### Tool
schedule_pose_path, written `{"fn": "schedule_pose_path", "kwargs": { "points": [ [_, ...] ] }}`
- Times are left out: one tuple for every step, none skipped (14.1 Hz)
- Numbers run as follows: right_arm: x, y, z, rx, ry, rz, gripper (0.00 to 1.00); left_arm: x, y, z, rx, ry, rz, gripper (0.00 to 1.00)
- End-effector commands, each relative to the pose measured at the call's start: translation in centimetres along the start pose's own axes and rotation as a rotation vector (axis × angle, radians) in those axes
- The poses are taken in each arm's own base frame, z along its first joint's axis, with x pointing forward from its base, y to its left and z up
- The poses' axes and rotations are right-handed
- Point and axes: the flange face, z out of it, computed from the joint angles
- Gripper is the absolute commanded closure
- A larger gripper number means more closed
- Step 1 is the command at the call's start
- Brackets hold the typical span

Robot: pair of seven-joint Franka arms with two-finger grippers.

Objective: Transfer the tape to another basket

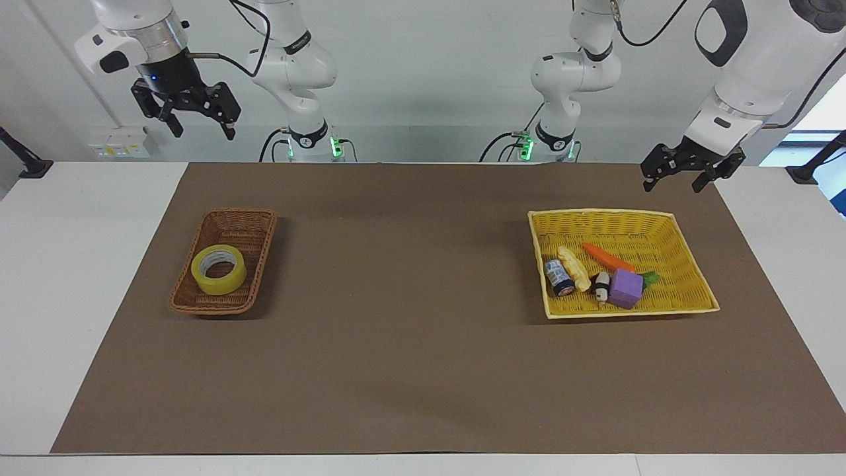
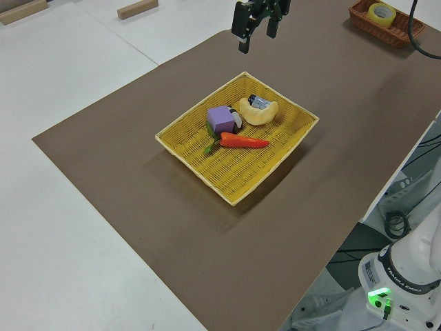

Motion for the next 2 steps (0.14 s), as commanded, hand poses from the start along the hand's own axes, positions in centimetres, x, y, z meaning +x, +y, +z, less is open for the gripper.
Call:
{"fn": "schedule_pose_path", "kwargs": {
  "points": [
    [-0.15,0.35,-0.02,-0.015,0.018,-0.007,0.0,-0.61,-0.39,-0.34,-0.013,-0.009,-0.021,0.0],
    [-0.15,0.33,-0.02,-0.013,0.018,-0.009,0.0,-0.61,-0.64,-0.28,-0.013,-0.009,-0.025,0.0]
  ]
}}
